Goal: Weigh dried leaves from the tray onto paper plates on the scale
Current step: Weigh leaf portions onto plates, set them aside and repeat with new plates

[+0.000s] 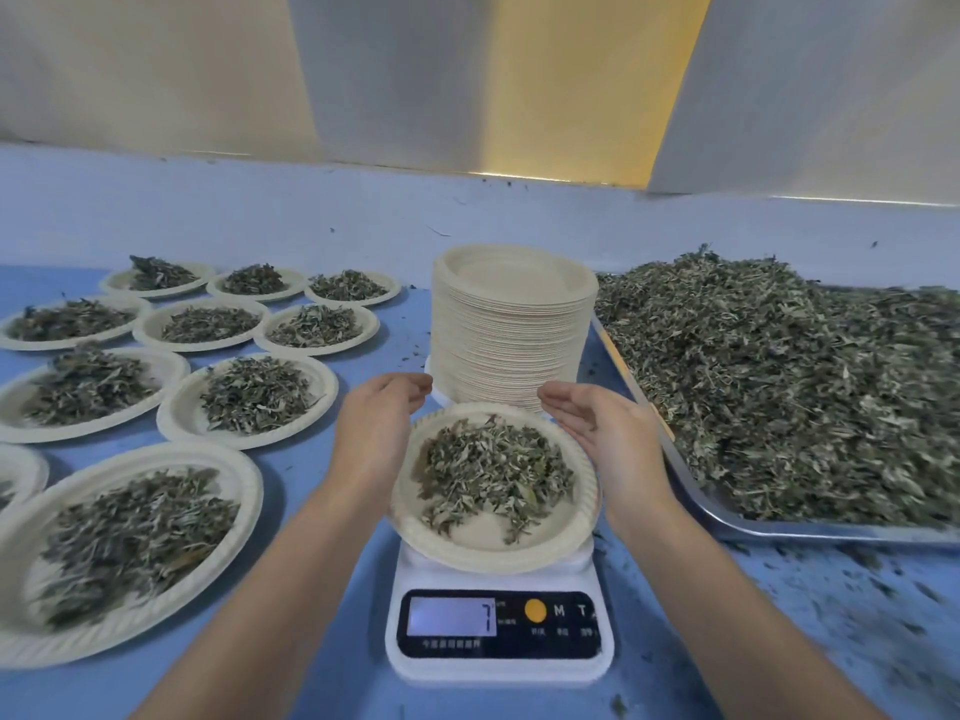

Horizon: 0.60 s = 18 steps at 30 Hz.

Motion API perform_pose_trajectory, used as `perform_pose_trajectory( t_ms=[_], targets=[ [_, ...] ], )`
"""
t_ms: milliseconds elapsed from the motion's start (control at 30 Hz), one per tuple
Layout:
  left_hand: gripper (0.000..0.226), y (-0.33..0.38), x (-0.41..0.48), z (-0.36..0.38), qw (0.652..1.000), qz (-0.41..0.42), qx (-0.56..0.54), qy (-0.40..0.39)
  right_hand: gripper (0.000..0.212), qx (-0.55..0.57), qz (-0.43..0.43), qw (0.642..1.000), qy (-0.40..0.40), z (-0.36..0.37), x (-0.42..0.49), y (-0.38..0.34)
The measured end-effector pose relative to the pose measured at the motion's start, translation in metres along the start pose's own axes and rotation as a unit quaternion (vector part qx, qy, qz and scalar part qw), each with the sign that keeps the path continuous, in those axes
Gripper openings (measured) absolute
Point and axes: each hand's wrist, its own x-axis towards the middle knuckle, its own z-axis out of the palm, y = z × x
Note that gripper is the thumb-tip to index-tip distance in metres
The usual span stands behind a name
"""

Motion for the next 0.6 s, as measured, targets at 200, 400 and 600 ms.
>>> perform_pose_trajectory(
  t_ms=[200, 400, 600],
  targets=[
    [0.027, -0.001, 0.004, -0.005, 0.998, -0.047, -0.046, 0.002, 0.027, 0.054, 0.003, 0.998, 0.014, 0.002, 0.002, 0.004],
    [0.024, 0.008, 0.01, -0.022, 0.99, -0.11, -0.092, -0.004, 0.025, 0.093, 0.005, 0.996, 0.013, 0.02, 0.006, -0.004],
    [0.032, 0.029, 0.022, -0.06, 0.984, -0.112, -0.137, 0.001, 0.025, 0.119, 0.005, 0.993, -0.024, 0.062, 0.009, -0.017]
  ],
)
